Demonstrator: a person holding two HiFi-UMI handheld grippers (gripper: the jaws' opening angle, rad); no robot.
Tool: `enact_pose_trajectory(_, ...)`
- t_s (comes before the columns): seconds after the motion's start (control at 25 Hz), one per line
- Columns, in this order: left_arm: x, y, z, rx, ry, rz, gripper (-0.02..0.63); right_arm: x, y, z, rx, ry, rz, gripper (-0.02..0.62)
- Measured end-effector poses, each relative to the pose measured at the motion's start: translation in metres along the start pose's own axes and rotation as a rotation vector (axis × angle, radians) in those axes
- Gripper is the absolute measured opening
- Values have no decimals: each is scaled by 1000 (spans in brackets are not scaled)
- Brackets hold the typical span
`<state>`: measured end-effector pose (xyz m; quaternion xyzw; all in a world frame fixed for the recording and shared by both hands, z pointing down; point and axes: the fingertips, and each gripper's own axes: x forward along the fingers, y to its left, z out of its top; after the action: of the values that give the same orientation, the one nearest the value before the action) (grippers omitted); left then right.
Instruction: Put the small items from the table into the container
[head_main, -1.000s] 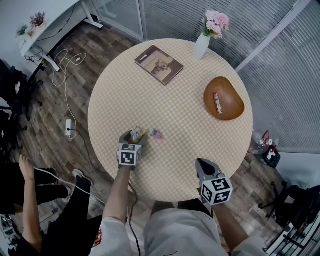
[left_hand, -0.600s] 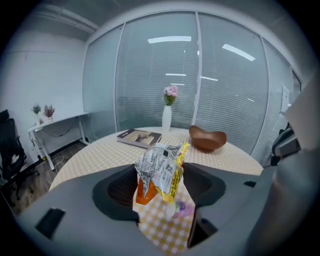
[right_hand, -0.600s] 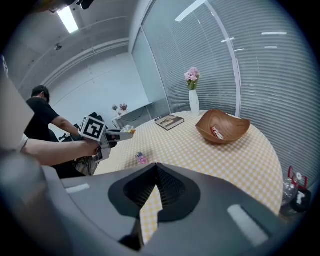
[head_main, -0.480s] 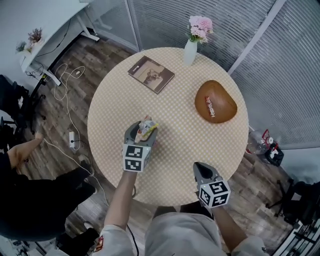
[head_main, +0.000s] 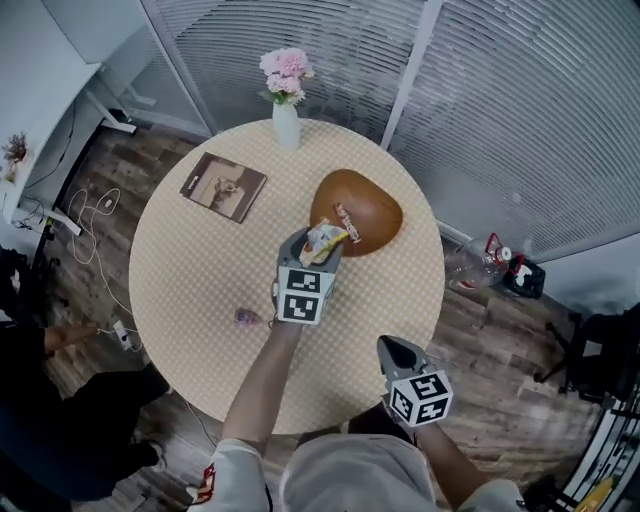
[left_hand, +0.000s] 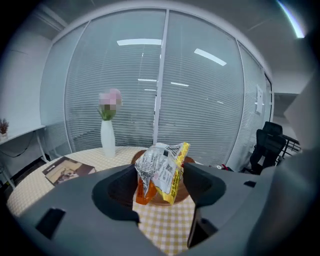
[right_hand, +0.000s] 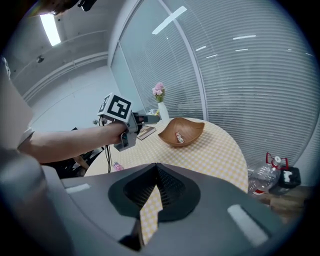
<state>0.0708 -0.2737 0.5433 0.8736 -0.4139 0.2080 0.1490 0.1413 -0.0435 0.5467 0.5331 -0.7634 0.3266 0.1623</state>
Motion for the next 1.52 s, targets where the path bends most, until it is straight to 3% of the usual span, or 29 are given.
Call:
enact_pose_trajectory(0.2,66,-13,-29,8,133,-1,288,-10,-38,0,43,0,-51,2)
enact_pose_trajectory(0.56,97,-14,-41,31,177,3,302,-5,-61,0,65,14,-50,2)
enact_pose_trajectory(0.68,92,-8,-37,15,140,12,313,0,-59,1,62,17,-40,2)
enact_pose_trajectory(0.92,41,-4,-15,-64,-3,-8,291,6,-44,0,41,24,-10,2)
enact_pose_trajectory(1.12,-26,24,-11,-18,-117,100,31,15,-16,-2,8,34,36,2)
enact_pose_trajectory(1.16,-40,29,-13,-17,-127,121,14,17,-9,-3,-1,37,48,2)
enact_pose_trajectory(1.36,-107,48,-35,-68,-120,183,6,29,36,-9,-45,51,114,2)
enact_pose_trajectory(1.52,-152,55,-74,-118,-77,231,6,42,77,-13,-80,64,173,2)
